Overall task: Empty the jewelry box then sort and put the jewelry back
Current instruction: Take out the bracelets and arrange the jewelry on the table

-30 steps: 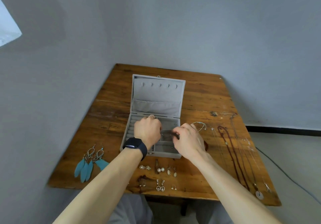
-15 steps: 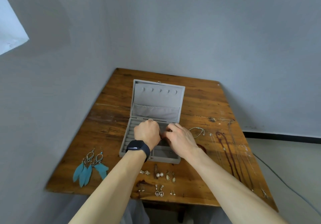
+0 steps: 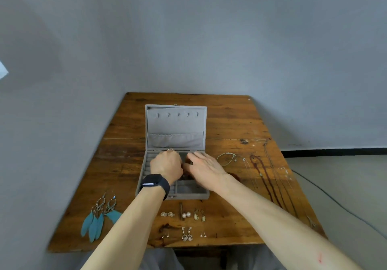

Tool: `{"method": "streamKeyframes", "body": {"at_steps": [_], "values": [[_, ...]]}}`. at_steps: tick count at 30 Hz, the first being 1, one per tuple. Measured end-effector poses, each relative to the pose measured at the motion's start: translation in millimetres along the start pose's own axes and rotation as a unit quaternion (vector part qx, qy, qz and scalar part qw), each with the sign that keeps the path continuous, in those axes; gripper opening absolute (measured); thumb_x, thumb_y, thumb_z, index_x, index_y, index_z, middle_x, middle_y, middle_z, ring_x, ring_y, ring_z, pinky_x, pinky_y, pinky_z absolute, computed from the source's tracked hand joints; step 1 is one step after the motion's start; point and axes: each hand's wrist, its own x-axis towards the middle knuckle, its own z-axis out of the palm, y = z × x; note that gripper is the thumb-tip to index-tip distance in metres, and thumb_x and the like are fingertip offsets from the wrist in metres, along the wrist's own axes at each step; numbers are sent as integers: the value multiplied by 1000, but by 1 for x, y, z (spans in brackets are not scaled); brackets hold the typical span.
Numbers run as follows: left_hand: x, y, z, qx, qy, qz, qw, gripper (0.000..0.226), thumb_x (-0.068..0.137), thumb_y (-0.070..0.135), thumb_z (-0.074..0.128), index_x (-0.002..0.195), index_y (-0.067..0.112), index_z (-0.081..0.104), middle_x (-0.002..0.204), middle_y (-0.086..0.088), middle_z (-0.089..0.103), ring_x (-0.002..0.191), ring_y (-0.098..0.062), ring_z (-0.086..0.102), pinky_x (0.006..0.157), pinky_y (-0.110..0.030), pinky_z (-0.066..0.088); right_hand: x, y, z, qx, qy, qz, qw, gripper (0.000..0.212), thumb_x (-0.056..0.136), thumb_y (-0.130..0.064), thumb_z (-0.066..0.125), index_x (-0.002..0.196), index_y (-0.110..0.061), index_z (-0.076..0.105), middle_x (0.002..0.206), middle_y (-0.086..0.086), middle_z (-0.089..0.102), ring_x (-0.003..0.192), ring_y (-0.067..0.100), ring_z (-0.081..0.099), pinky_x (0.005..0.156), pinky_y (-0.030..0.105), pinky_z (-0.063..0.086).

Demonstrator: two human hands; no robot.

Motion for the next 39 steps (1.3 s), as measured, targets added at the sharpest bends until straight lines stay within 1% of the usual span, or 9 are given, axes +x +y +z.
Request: {"method": "streamKeyframes", "body": {"at_steps": [3, 10, 14, 19, 25, 28, 31, 34, 39], "values": [[-7, 4, 3, 40, 30, 31, 998, 18, 95, 27, 60, 108, 25, 72, 107, 0, 63, 93, -19, 65, 74, -33, 57, -14, 7, 6, 140, 105, 81, 981, 20, 96, -15, 60, 116, -16, 64, 124, 2, 54, 112, 21, 54, 87, 35, 52], [-15, 6, 6, 42, 39, 25, 998, 25, 94, 22, 58, 111, 29, 75, 118, 1, 62, 103, -23, 64, 70, -33, 49, -56, 22, -19, 443, 213, 298, 818, 5, 95, -21, 64, 95, -24, 68, 95, -17, 72, 91, -7, 62, 80, 8, 45], [-17, 10, 2, 27, 38, 8, 999, 21, 92, 24, 60, 107, 26, 75, 113, 2, 63, 98, -22, 66, 70, -33, 52, -74, 17, -31, 508, 237, 321, 763, 7, 94, -18, 65, 92, -23, 69, 86, -11, 75, 80, 1, 70, 77, 19, 55], [-20, 4, 4, -11, 23, 21, 999, 25, 95, 26, 59, 118, 28, 70, 123, 0, 60, 106, -23, 62, 79, -38, 56, -94, 10, -38, 547, 237, 332, 731, 8, 96, -15, 62, 96, -18, 69, 87, -4, 75, 80, 6, 71, 72, 23, 57], [-32, 14, -10, -44, -21, 37, 998, 55, 94, 33, 56, 147, 33, 40, 145, -5, 46, 133, -27, 42, 93, -44, 51, -116, 3, -49, 578, 201, 320, 723, 9, 96, -14, 62, 96, -16, 70, 88, -1, 75, 82, 11, 72, 71, 26, 57], [-44, 32, -20, -198, -2, 115, 973, 46, 92, 35, 62, 137, 33, 54, 141, 2, 53, 132, -19, 47, 102, -36, 47, -124, 2, -52, 581, 183, 321, 725, 10, 97, -15, 61, 95, -18, 71, 90, -2, 76, 84, 12, 72, 73, 29, 57], [-60, 52, -31, -363, -105, 180, 908, 35, 90, 28, 69, 125, 30, 67, 124, 13, 68, 115, -3, 59, 105, -27, 45, -131, -1, -55, 589, 169, 330, 718, 11, 97, -15, 60, 93, -18, 70, 92, -3, 76, 85, 13, 73, 76, 33, 56], [-73, 61, -32, -483, -176, 180, 839, 25, 90, 22, 71, 115, 24, 75, 106, 9, 75, 102, -6, 68, 97, -28, 52, -139, -5, -56, 594, 162, 333, 714, 10, 98, -14, 60, 96, -15, 70, 92, 0, 76, 85, 16, 73, 73, 31, 55], [-88, 57, -20, -482, -131, 191, 845, 12, 89, 29, 74, 97, 22, 79, 90, 10, 77, 88, -7, 71, 88, -27, 54, -155, -13, -50, 611, 153, 344, 697, 11, 99, -17, 59, 100, -15, 70, 91, 2, 76, 80, 14, 70, 72, 30, 54]]}}
